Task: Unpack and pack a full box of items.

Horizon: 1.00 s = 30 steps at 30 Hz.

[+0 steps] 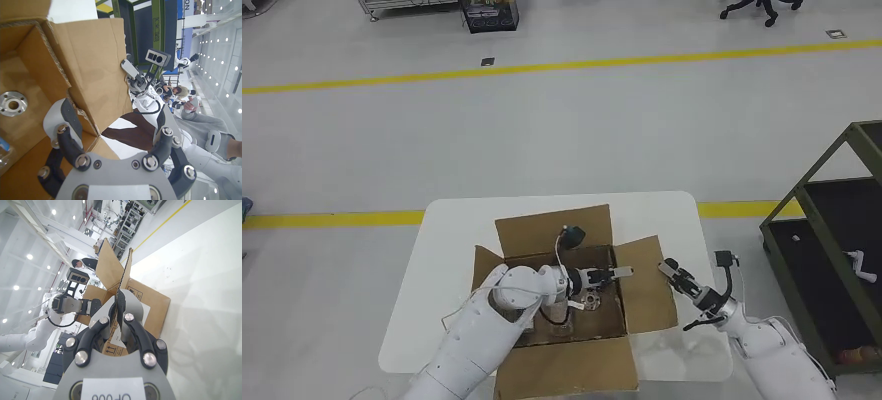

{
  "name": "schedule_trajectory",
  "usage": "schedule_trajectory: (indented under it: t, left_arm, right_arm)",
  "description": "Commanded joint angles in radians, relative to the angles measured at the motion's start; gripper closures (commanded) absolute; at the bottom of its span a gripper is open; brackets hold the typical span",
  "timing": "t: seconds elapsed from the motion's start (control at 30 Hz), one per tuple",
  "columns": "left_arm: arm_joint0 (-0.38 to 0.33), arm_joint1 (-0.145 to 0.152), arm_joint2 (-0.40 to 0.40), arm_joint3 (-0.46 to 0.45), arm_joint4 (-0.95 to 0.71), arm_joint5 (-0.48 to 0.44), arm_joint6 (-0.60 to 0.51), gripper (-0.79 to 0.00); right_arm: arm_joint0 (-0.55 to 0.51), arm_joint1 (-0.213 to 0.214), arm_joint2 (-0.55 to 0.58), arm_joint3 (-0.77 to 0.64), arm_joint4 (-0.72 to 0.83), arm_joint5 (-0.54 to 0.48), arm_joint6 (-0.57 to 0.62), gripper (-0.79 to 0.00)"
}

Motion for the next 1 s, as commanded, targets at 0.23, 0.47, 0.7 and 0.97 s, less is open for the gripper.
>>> schedule_trajectory:
  t: [0.23,0.47,0.7,0.97]
  left_arm:
    - [0.07,0.027,-0.048,-0.105,0.086,0.118,0.005,-0.785]
    - [0.074,0.031,-0.05,-0.117,0.089,0.124,0.004,-0.785]
    - [0.067,0.029,-0.04,-0.105,0.082,0.118,0.014,-0.785]
    - [0.057,0.027,-0.023,-0.101,0.108,0.141,0.037,-0.785]
  right_arm:
    - [-0.062,0.01,0.045,-0.075,-0.048,0.022,-0.037,0.0]
    - [-0.113,0.017,0.088,-0.143,-0.128,0.052,-0.099,0.0]
    - [-0.152,0.012,0.122,-0.173,-0.158,0.054,-0.221,0.0]
    - [-0.176,0.004,0.118,-0.203,-0.225,0.084,-0.273,0.0]
